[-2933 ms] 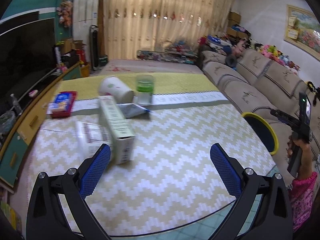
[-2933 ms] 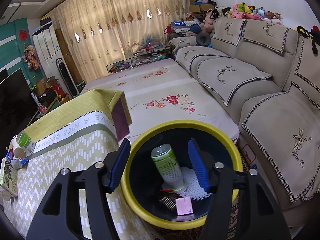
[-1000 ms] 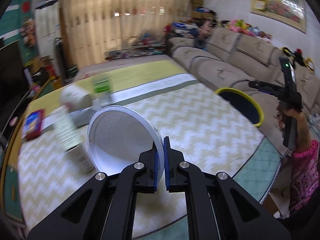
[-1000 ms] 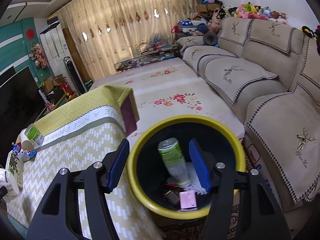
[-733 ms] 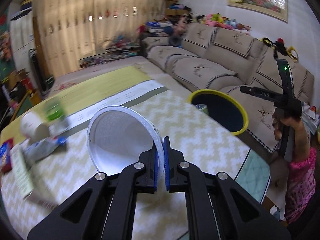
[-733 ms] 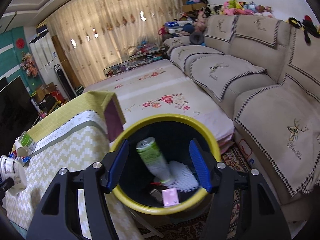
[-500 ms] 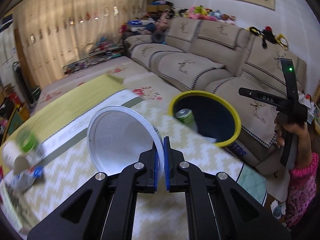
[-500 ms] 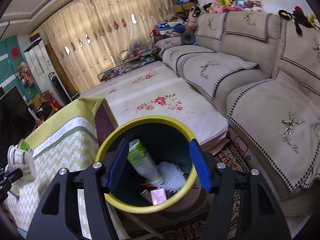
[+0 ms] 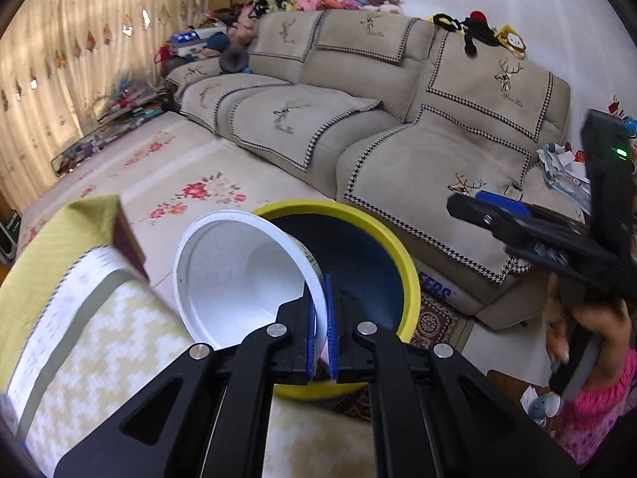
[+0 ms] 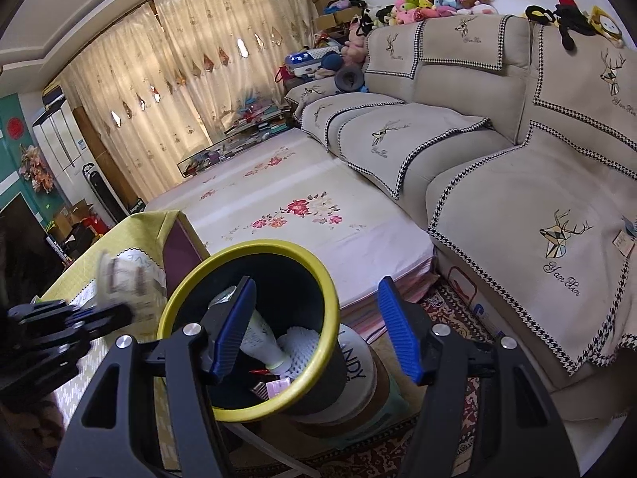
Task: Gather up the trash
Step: 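Carry the paper bowl over the bin and open the left gripper, then grasp the white carton box with red print with the right gripper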
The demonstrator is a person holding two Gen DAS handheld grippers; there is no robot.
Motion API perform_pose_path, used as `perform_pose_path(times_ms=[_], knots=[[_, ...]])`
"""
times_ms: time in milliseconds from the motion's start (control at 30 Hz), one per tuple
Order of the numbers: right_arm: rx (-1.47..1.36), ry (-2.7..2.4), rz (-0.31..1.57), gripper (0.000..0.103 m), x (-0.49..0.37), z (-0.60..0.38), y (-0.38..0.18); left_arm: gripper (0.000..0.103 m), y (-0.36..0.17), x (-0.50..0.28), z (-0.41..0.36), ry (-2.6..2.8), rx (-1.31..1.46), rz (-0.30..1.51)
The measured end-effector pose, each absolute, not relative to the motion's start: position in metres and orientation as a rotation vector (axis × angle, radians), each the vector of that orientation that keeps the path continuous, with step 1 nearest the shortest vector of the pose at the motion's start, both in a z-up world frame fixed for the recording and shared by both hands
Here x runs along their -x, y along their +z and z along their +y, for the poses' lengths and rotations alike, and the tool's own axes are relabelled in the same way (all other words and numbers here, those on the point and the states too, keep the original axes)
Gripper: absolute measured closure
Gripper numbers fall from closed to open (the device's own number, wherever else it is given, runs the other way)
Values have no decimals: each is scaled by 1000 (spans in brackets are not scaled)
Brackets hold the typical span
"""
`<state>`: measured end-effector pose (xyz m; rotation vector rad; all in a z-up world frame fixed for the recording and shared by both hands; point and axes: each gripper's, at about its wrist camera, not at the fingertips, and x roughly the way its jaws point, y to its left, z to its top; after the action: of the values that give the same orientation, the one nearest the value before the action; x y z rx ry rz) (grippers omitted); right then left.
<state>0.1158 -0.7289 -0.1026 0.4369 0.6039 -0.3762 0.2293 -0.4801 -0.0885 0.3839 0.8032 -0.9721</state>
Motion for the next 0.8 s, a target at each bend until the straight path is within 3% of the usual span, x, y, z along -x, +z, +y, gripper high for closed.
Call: perform_pose_path(times_ms=[100,200,233,367,600,800], knots=[[-440,-377,609,42,-116,-731,-104,94,-99,-241,-505,-974,-375,834],[-441,-371,611,42,-116,-728,-104,54,-108,-251,-514,-929,-353,849],[-440,-368,612,42,-116,-727,-104,50,-107,-252,-511,-922,-341,844],[-432,-359,620,42,-118,-721,-105,43,-92,-245,-483,-899,-332,796],[-406,-327,636,40,-127,-699,-104,11,-43,-197,-395,-805,-261,645],[-360,-274,643,39,-136,-665,-96,5,-17,-170,-299,-662,-166,601]])
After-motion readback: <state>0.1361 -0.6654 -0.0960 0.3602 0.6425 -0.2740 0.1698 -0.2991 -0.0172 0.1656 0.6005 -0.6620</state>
